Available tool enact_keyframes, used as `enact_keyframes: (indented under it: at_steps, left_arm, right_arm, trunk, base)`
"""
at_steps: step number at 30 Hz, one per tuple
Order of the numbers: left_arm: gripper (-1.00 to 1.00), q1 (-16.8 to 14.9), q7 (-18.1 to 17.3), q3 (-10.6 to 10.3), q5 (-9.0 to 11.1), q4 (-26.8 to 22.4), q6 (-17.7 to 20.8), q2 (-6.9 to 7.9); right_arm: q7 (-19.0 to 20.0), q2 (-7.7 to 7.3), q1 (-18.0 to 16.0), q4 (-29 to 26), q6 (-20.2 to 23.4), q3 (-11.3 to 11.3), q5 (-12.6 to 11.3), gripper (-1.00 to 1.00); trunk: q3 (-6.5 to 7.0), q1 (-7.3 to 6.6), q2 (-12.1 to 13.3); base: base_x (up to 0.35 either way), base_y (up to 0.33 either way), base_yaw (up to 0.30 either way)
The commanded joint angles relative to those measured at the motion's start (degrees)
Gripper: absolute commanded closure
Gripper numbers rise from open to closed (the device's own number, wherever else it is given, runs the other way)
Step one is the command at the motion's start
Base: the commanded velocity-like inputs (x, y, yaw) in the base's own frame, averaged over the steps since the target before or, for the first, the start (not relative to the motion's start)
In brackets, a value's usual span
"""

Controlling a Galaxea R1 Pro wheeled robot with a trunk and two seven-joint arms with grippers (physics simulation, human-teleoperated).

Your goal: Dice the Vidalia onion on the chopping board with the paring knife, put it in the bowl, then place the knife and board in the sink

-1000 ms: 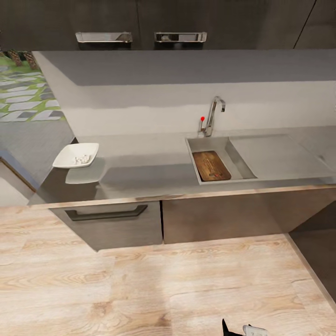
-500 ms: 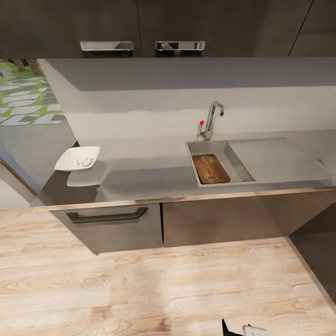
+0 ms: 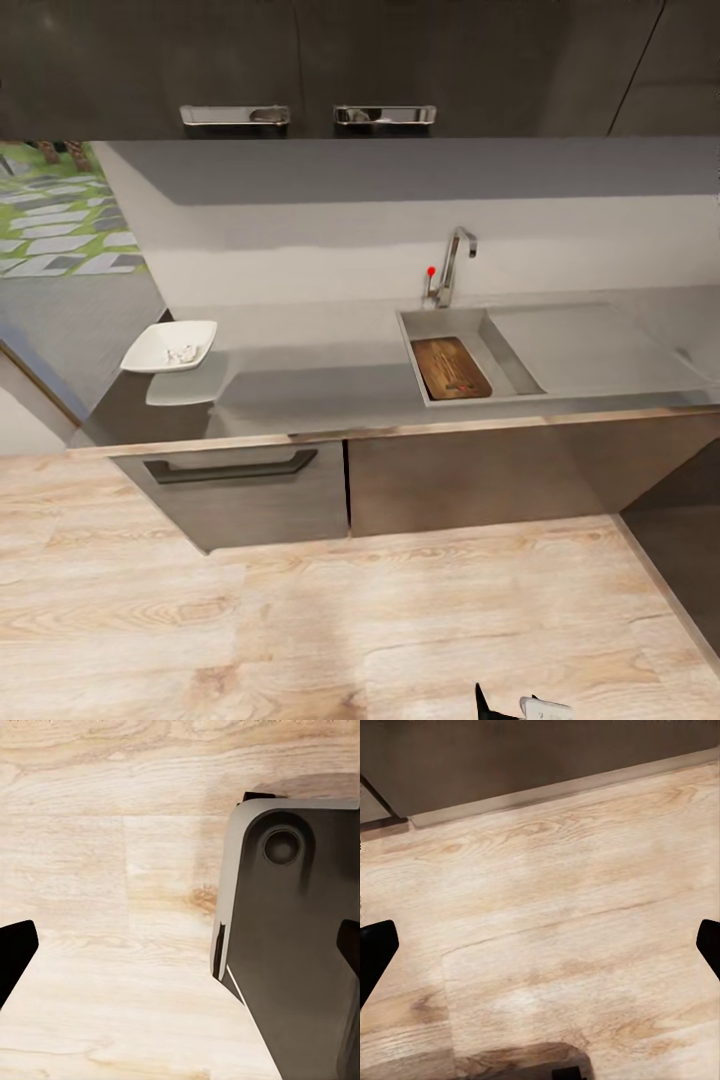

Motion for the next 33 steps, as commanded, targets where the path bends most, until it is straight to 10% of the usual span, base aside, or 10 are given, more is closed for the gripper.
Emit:
enact_keyframes:
  at_steps: [1,33]
  left_arm:
    - [-1.0,0.0,0.4,-0.4,0.5,-0.1,-0.1,0.06]
    - [-1.0,0.0,0.4,-0.4,0.5,-0.1,-0.1,0.06]
  right_arm:
    - [-0.6,-0.03,-0.1,-0.2,-0.2,0.5,0.0,-1.0]
    - [-0.6,-0.08,-0.1,-0.2,-0.3,0.5,0.0,-1.0]
  trunk:
    - [0.0,0.04,-0.1]
    - [2.91,0.04,-0.1]
  base:
    - [0.0,0.0,0.0]
    - [0.0,0.0,0.0]
